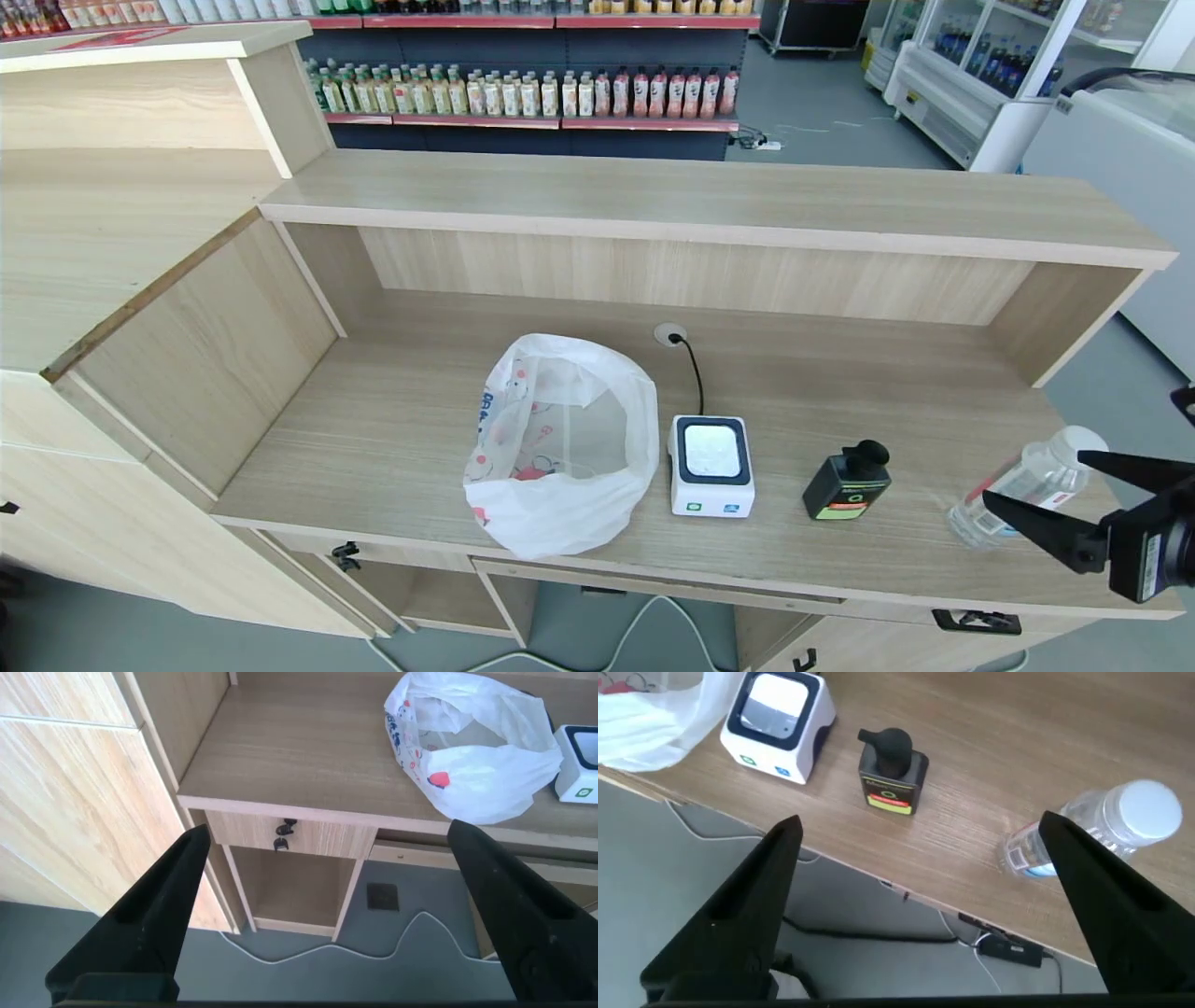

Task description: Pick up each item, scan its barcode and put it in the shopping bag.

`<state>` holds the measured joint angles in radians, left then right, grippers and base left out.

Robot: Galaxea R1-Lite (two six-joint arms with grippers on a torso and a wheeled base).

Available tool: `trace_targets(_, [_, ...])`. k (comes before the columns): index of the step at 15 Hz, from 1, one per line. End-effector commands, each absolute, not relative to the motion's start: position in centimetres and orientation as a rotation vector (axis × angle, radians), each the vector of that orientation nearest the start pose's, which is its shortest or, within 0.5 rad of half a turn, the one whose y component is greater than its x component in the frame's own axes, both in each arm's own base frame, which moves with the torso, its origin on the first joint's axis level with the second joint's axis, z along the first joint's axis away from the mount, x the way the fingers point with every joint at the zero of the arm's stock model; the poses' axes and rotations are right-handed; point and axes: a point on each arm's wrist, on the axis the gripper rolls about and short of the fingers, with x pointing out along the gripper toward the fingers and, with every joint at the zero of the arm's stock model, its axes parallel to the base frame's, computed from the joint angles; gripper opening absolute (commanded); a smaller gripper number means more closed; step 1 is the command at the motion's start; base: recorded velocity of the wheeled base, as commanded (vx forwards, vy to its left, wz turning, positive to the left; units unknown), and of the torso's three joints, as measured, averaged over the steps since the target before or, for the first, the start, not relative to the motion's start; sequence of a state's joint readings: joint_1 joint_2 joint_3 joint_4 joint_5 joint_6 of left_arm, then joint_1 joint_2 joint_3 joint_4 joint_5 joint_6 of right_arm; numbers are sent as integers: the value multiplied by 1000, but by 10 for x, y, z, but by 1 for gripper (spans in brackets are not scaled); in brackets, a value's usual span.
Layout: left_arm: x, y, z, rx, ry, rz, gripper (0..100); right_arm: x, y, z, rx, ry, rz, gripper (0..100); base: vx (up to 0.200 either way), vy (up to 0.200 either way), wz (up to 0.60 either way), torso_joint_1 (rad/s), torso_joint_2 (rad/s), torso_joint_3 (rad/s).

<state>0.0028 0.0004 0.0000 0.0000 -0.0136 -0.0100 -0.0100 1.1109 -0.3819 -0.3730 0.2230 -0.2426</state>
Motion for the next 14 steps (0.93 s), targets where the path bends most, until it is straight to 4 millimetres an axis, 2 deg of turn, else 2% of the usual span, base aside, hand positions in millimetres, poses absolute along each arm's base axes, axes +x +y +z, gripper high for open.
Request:
trace_targets(1, [-23, 0, 75, -9, 0, -11, 100, 167, -13, 158, -211, 432, 196, 100, 0, 0, 0, 0, 0, 0])
trace_targets(4, [-23, 0, 75, -11, 0, -11, 100, 178, -26, 143, -201, 512, 153, 100, 0, 0, 0, 0, 0, 0])
trace_targets(7, [-23, 0, 75, -11, 0, -11, 100, 185, -29, 130, -183, 578, 157, 100, 0, 0, 0, 0, 0, 0])
trace_targets(11, [-23, 0, 75, -9, 0, -11, 100, 212, -31, 114, -210, 561, 215, 100, 0, 0, 0, 0, 0, 0])
trace_targets(14, [-23, 0, 75, -11, 0, -11, 100, 223, -32, 100, -231, 565, 306, 100, 0, 0, 0, 0, 0, 0])
